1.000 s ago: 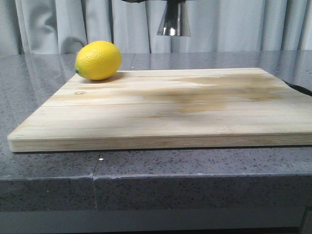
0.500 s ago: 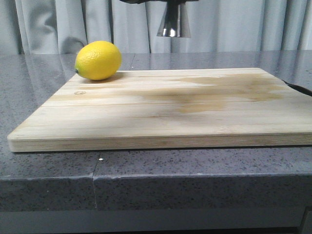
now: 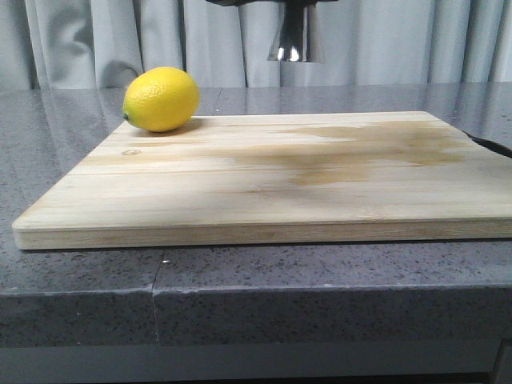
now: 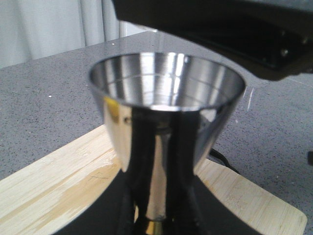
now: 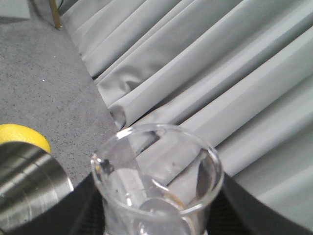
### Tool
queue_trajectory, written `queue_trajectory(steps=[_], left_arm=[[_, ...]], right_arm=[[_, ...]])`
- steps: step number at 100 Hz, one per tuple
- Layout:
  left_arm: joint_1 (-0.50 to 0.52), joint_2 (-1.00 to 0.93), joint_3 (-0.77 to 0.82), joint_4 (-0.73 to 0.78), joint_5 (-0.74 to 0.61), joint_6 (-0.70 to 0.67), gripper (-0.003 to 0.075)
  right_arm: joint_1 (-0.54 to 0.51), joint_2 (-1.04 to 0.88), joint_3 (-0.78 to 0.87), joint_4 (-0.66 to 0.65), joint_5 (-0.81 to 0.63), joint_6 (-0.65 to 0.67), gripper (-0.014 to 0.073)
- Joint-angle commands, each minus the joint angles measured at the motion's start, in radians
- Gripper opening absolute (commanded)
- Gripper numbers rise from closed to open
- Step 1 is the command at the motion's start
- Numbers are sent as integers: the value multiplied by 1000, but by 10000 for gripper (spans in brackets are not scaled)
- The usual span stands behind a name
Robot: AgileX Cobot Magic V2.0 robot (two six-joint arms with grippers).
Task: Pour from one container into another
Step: 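Tilt the beaker with the right gripper, pouring liquid into the jigger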
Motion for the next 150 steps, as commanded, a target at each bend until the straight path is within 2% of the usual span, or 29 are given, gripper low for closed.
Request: queue_trajectory(steps=[1,30,89,134,150], left_arm=[[-8,-41,-28,-11,-82,-14,-19],[-8,-41,-28,-11,-80,-16,-19],[-9,-41,-28,-7,-80,-16,-19],[-9,-41,-28,-5,-80,-16,-19],[-9,-41,-28,-5,-80,-16,-19]], right_arm=[[-1,-32,-38,-9,-32,-10,234],[-1,-32,-43,-51,-26,-13,234],[-1,-32,-45,-53,-15,-143,234],[-1,-32,-79,-55,-16,-150,234],[-1,-32,-83,-93,-14,-150,234]])
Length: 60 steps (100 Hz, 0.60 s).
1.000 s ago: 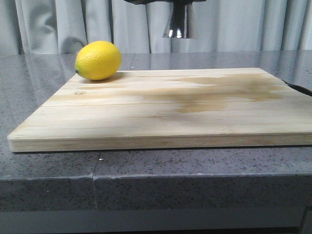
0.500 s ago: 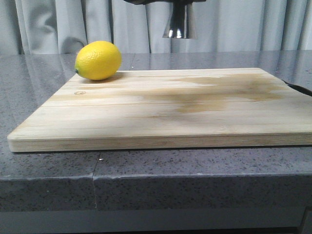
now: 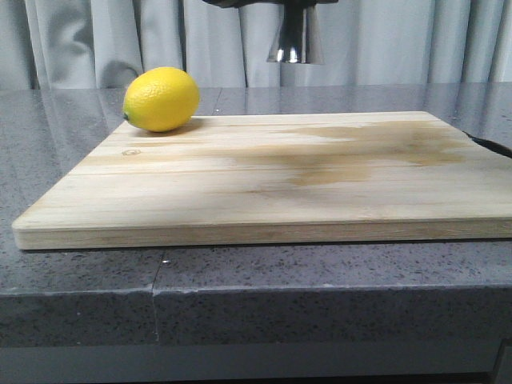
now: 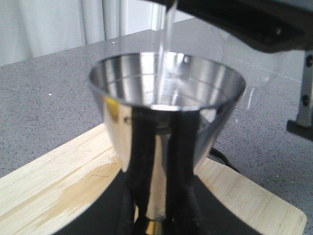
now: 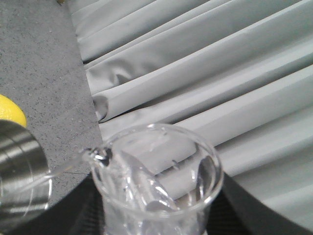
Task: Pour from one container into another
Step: 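Tilt the beaker with the right gripper, pouring liquid into the jigger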
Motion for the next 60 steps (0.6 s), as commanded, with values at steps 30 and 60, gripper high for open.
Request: queue_trajectory(steps=[30,60], left_arm=[[-9,-41,-28,-5,-86,-10,-19],[-9,-41,-28,-5,-86,-11,-19]], right_arm=[[-1,-32,-39,-40,-29,-5,234],[-1,-32,-39,-79,-11,-7,234]])
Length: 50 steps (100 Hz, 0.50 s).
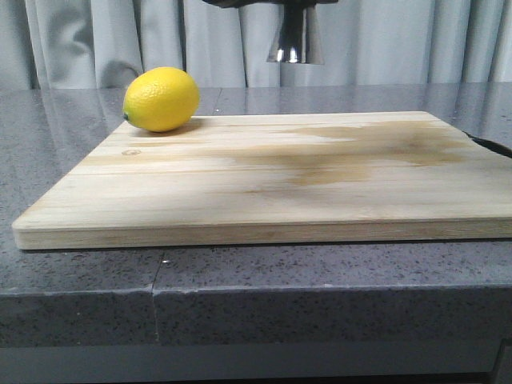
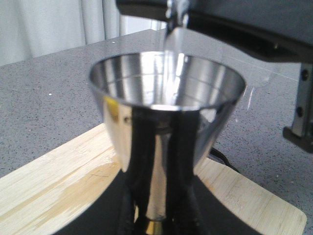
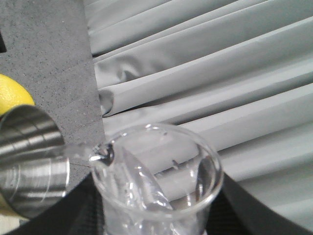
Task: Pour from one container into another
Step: 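Tilt the beaker with the right gripper, pouring liquid into the jigger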
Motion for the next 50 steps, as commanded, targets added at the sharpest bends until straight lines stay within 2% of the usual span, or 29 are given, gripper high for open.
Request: queue_trajectory(steps=[1,50], left_arm=[[-9,-41,-28,-5,-86,-11,-19],[-9,-41,-28,-5,-84,-11,-19]], right_arm=[[-1,-32,-39,18,-15,-5,234],[-1,-32,-39,2,-7,-48,234]])
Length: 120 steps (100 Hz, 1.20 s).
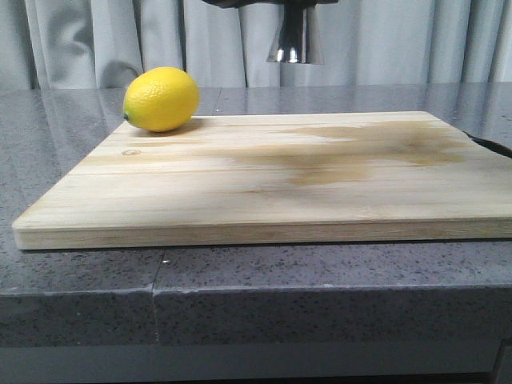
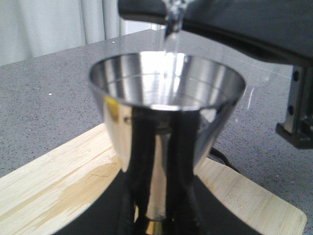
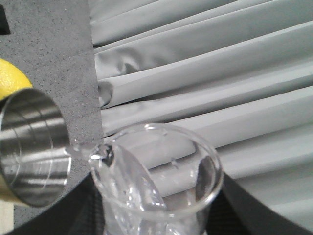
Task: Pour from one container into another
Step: 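Tilt the beaker with the right gripper, pouring liquid into the jigger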
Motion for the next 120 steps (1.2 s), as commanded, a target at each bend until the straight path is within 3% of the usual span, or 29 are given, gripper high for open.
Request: queue_trajectory(steps=[1,120], left_arm=[[-9,-41,-28,-5,-84,-11,-19],[-9,-41,-28,-5,-84,-11,-19]], right_arm=[[-1,-32,-39,13,-26,-11,234],[-1,-32,-39,-26,-24,-142,234]])
